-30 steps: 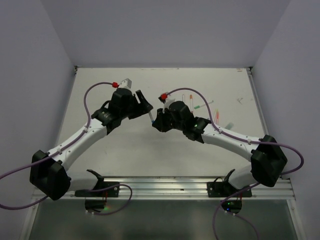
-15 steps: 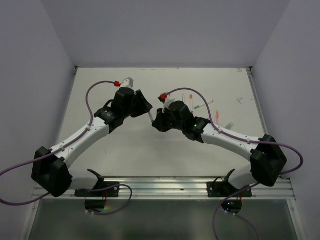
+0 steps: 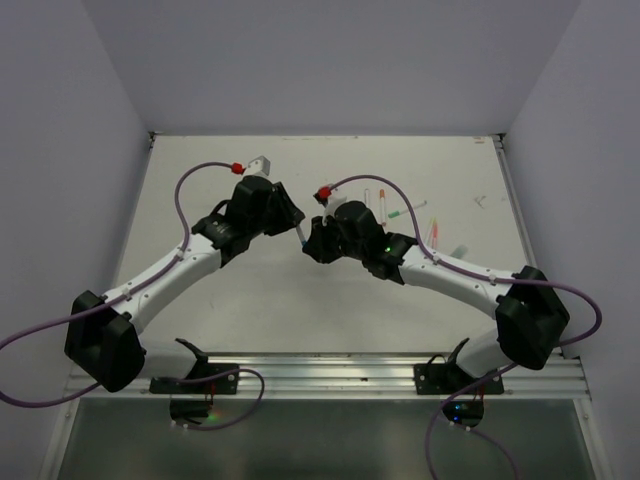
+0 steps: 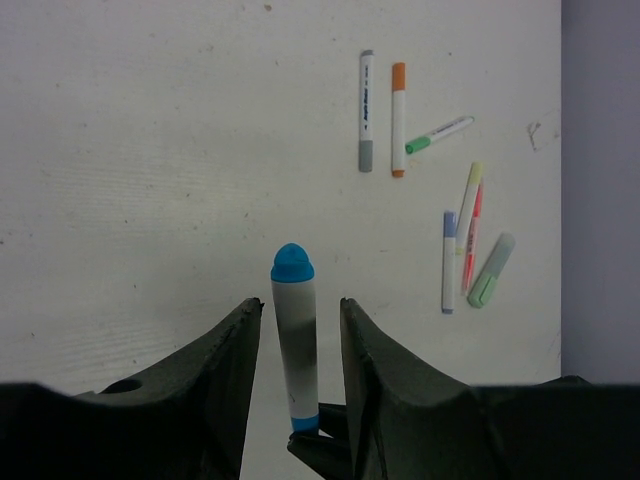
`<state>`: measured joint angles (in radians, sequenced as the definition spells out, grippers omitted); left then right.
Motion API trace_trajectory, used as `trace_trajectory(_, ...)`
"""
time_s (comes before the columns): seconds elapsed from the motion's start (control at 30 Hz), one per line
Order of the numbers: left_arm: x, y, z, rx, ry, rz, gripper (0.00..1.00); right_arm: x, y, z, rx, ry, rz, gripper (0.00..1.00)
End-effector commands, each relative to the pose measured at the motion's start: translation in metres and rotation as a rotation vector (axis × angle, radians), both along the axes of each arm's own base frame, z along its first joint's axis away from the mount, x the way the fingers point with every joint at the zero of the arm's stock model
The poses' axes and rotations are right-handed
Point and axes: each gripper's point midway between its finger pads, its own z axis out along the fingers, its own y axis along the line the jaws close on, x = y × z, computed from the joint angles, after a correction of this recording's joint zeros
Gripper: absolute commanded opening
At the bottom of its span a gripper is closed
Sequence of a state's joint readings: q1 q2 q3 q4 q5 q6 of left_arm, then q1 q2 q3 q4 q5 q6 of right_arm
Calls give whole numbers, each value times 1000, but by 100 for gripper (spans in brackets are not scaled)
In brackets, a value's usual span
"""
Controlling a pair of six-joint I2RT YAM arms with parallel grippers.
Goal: Open the pen caps
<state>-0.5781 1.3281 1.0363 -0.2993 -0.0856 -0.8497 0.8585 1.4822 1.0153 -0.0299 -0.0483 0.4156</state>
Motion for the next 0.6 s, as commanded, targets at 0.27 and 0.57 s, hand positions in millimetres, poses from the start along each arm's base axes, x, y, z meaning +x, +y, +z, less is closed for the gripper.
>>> trace_trajectory(0.27,16,-7,25,-39,-79,31,40,5,15,29,55,-65,31,0)
trace_trajectory(0.57,16,-6,28,-48,-83,39,23,3,16,26,55,-60,32,0)
